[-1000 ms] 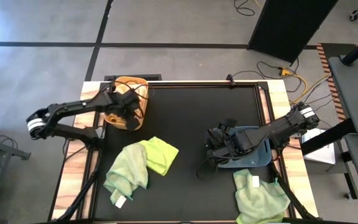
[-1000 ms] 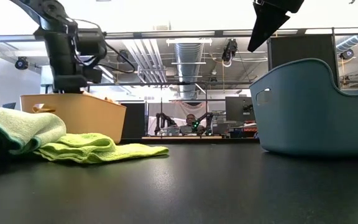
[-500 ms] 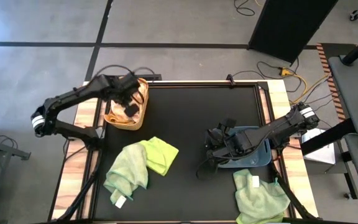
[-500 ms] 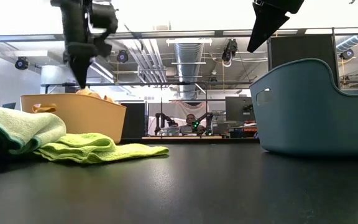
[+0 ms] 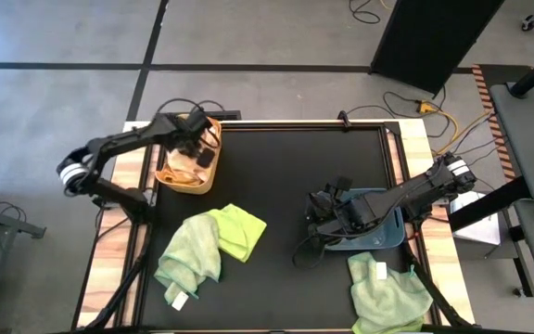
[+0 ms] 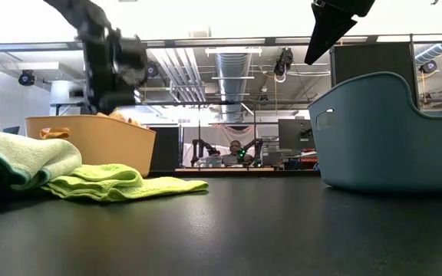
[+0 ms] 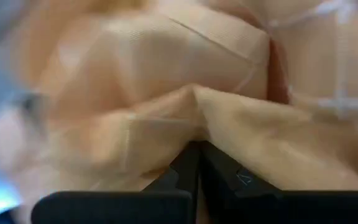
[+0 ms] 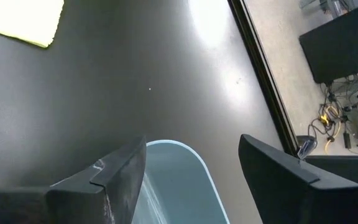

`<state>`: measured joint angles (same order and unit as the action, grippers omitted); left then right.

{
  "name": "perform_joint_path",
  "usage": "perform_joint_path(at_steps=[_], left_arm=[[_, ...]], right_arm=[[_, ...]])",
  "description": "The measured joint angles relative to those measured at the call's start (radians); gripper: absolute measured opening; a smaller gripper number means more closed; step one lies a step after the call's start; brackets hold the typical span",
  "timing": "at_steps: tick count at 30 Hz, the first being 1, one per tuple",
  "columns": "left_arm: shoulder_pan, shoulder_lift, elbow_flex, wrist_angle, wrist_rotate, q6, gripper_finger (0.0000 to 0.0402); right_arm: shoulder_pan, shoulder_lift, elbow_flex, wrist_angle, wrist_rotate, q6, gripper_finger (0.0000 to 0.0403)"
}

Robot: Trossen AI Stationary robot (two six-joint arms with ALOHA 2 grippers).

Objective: Sort towels by color in basket
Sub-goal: Put the light yellow microfiber cloth into the yellow bin

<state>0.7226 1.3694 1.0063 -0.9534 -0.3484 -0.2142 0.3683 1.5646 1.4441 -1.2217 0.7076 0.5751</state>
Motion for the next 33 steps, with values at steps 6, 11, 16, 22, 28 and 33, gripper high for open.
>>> perform_joint_path(at_steps=[6, 11, 16, 22, 28, 33], left_arm=[[0.009, 0.126, -0.134, 0.229, 0.156, -0.040, 0.0000], [0.009, 0.145, -0.123, 0.226, 0.180, -0.030, 0.0000], [0.008, 0.091, -0.031, 0.041, 0.122, 0.011, 0.0000], [0.003, 0.011, 0.103, -0.058, 0.026, -0.011, 0.0000], [-0.053, -0.072, 0.170, -0.038, 0.078, -0.043, 0.0000], [-0.087, -0.094, 0.096, 0.126, 0.171, -0.068, 0.0000]], right_arm=[[0.000, 0.000, 0.000, 0.000, 0.000, -0.004, 0.0256], [0.000, 0.000, 0.000, 0.000, 0.000, -0.010, 0.0261], [0.000, 0.000, -0.001, 0.000, 0.000, -0.009, 0.0262], [0.000, 0.000, -0.001, 0.000, 0.000, -0.008, 0.0249], [0.000, 0.000, -0.001, 0.000, 0.000, -0.006, 0.0237], [0.000, 0.000, -0.007, 0.010, 0.000, -0.006, 0.0233]])
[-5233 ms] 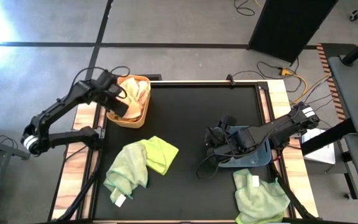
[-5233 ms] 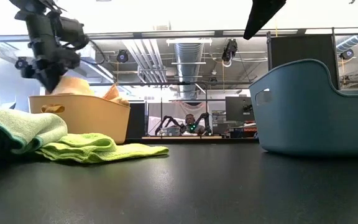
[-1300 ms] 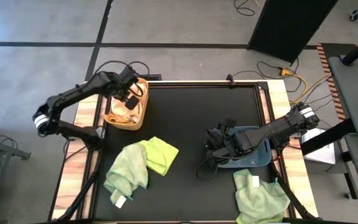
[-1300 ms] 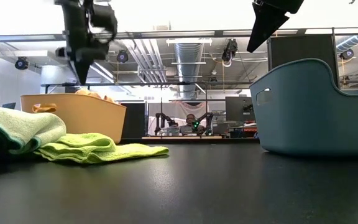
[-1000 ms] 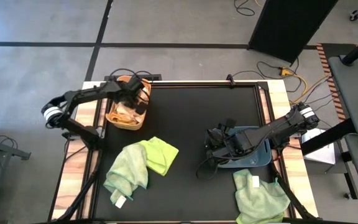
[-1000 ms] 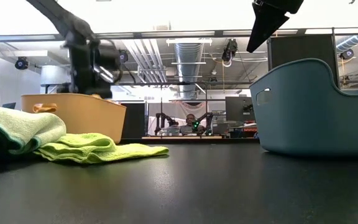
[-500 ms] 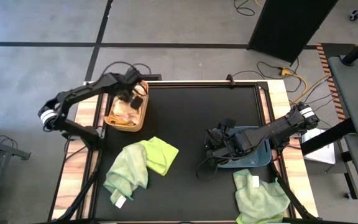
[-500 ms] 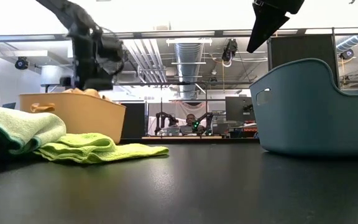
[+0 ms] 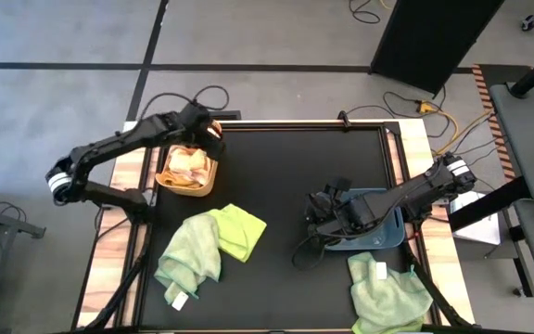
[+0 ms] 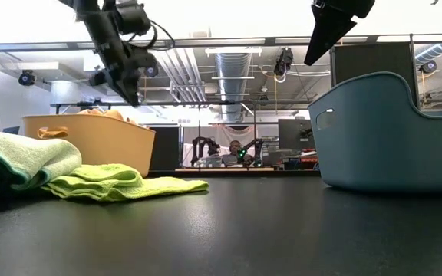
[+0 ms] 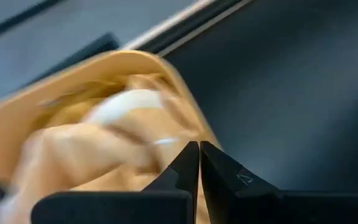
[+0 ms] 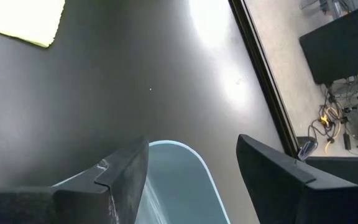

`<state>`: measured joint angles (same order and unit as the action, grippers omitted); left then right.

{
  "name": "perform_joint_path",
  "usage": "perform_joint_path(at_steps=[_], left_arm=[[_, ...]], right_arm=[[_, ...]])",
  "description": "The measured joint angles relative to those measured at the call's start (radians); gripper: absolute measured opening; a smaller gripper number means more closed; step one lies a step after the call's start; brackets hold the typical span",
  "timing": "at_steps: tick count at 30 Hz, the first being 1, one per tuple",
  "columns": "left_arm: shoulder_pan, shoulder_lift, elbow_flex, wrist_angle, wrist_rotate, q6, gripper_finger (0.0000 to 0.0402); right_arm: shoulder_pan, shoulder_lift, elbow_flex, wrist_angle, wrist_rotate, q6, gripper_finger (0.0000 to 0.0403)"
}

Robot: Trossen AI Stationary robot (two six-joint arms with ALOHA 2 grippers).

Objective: Sort towels by color in basket
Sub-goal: Put the light yellow microfiber cloth into the yellow bin

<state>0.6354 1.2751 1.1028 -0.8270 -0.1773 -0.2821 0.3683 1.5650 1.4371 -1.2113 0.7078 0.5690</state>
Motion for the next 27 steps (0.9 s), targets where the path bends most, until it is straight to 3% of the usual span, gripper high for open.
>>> perform_joint_path(at_steps=[8, 12, 15, 20, 27], left_arm=[[0.089, 0.106, -0.192, 0.257, 0.033, -0.013, 0.0000], [0.170, 0.166, -0.243, 0.323, 0.031, 0.023, 0.0000], [0.195, 0.176, -0.246, 0.333, 0.040, 0.070, 0.0000], [0.180, 0.109, -0.214, 0.297, 0.068, 0.139, 0.0000], [0.051, -0.109, -0.151, 0.104, 0.165, 0.149, 0.0000]], right_arm=[[0.000, 0.000, -0.053, 0.017, 0.000, 0.009, 0.0245], [0.000, 0.000, -0.078, 0.016, 0.001, 0.006, 0.0251], [0.000, 0.000, -0.081, 0.016, 0.059, 0.009, 0.0254], [0.000, 0.000, -0.075, 0.016, 0.163, -0.007, 0.0255], [0.000, 0.000, -0.074, 0.017, 0.183, -0.002, 0.0241]])
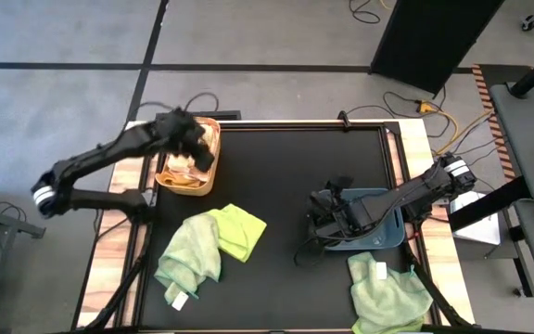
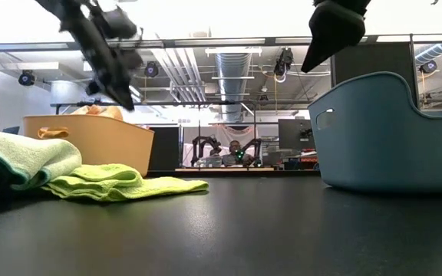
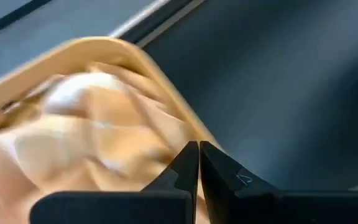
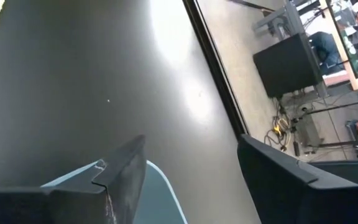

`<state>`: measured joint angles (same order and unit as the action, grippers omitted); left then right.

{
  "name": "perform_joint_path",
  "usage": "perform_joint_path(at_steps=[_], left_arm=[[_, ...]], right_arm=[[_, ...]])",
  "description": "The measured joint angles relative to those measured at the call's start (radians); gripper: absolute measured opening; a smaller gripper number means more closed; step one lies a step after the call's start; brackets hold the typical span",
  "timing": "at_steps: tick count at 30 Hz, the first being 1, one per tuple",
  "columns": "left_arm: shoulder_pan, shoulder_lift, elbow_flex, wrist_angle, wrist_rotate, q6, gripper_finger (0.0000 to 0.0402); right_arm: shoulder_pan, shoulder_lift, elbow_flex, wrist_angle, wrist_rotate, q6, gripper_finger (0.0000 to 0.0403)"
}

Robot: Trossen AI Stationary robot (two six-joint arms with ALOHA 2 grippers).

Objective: Sort towels by color in basket
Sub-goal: Put the light yellow microfiber cloth into the yellow bin

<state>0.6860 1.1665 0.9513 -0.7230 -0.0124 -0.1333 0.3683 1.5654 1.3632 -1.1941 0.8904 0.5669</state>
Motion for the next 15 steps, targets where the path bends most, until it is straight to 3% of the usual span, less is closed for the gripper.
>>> perform_joint_path(at_steps=[4, 8, 12, 15], left_arm=[[-0.158, -0.121, -0.037, -0.088, 0.000, -0.138, 0.0000], [-0.288, -0.176, -0.089, -0.190, -0.112, -0.311, 0.0000], [-0.331, -0.182, -0.201, -0.199, -0.268, -0.420, 0.0000], [-0.324, -0.167, -0.290, -0.129, -0.293, -0.437, 0.0000]], right_arm=[[0.000, 0.000, 0.000, 0.008, -0.001, 0.009, 0.0234], [0.000, 0.000, 0.000, 0.038, -0.001, 0.009, 0.0231], [0.000, 0.000, 0.000, 0.066, -0.003, 0.001, 0.0235], [0.000, 0.000, 0.000, 0.077, -0.005, -0.007, 0.0240]])
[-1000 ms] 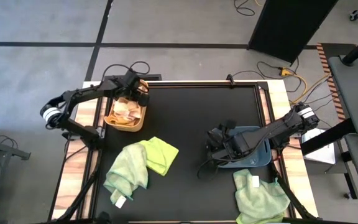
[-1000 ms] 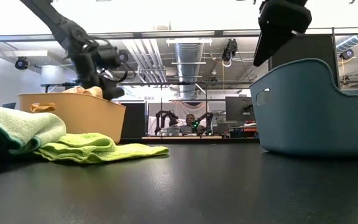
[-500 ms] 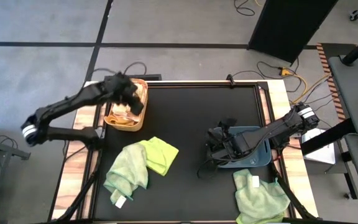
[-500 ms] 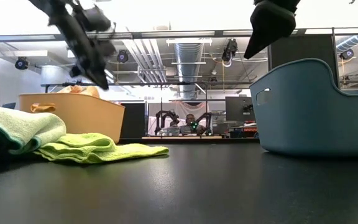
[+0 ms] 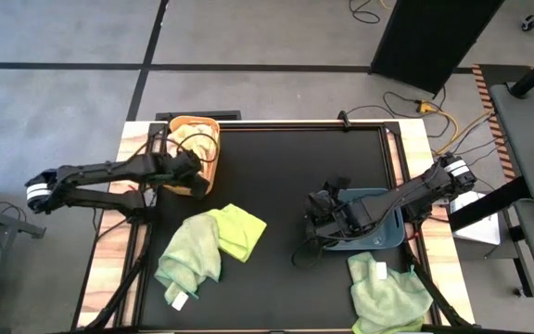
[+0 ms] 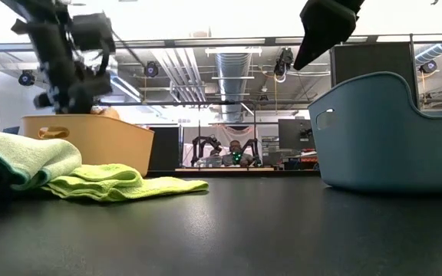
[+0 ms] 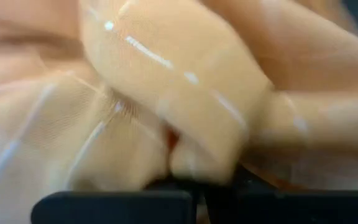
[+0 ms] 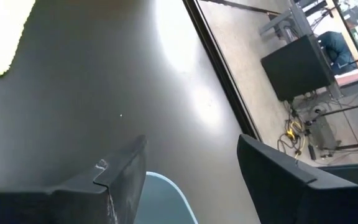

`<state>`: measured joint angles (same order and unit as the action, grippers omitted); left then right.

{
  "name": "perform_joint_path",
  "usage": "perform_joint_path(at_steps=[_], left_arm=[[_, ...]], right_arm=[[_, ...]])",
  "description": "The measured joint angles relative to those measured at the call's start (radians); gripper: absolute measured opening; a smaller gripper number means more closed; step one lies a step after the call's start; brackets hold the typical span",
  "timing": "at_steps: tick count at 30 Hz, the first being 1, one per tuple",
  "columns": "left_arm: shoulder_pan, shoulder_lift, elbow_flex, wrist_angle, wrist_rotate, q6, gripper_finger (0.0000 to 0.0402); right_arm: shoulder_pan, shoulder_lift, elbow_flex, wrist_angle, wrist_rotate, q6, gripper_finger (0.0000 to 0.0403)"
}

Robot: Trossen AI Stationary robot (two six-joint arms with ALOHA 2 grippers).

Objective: Sort towels by color in basket
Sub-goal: Put the light yellow microfiber cloth into the yellow bin

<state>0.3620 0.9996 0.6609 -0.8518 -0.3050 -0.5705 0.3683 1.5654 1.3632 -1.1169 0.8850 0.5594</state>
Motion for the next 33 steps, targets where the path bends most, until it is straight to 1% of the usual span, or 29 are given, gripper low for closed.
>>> perform_joint_path(at_steps=[3, 6, 8, 10, 12, 17, 20, 23, 26, 30, 33], left_arm=[[0.002, 0.018, -0.063, 0.084, -0.002, 0.000, 0.0000], [0.002, 0.028, -0.072, 0.097, 0.003, 0.009, 0.0000], [0.002, 0.024, -0.042, 0.083, 0.053, 0.024, 0.0000], [0.000, 0.013, 0.010, 0.065, 0.139, 0.050, 0.0000], [-0.002, -0.001, 0.073, 0.056, 0.184, 0.080, 0.0000], [-0.001, -0.019, 0.209, 0.026, 0.183, 0.125, 0.0000], [-0.001, -0.009, 0.230, 0.023, 0.194, 0.141, 0.0000], [0.007, 0.009, 0.208, 0.025, 0.178, 0.141, 0.0000], [0.041, 0.030, 0.171, 0.033, 0.113, 0.141, 0.0000], [0.127, 0.052, 0.121, 0.041, 0.008, 0.143, 0.0000], [0.210, 0.070, 0.067, 0.058, 0.006, 0.143, 0.0000]], right_arm=[[0.000, 0.000, 0.000, -0.001, -0.002, -0.023, 0.0245], [0.000, 0.000, 0.000, 0.000, -0.002, -0.050, 0.0247], [-0.002, 0.000, 0.000, 0.001, -0.002, -0.057, 0.0245], [-0.002, 0.000, 0.000, 0.001, -0.002, -0.060, 0.0241], [-0.002, 0.000, 0.000, 0.001, -0.002, -0.060, 0.0237], [-0.002, 0.000, 0.000, 0.002, -0.002, -0.038, 0.0229], [0.000, 0.000, 0.000, 0.002, -0.002, -0.037, 0.0228], [0.000, 0.000, 0.000, 0.002, -0.002, -0.042, 0.0233], [0.000, 0.000, 0.000, 0.001, -0.002, -0.048, 0.0238], [0.000, 0.000, 0.000, 0.002, -0.002, -0.054, 0.0245], [0.000, 0.000, 0.000, 0.002, -0.002, -0.054, 0.0247]])
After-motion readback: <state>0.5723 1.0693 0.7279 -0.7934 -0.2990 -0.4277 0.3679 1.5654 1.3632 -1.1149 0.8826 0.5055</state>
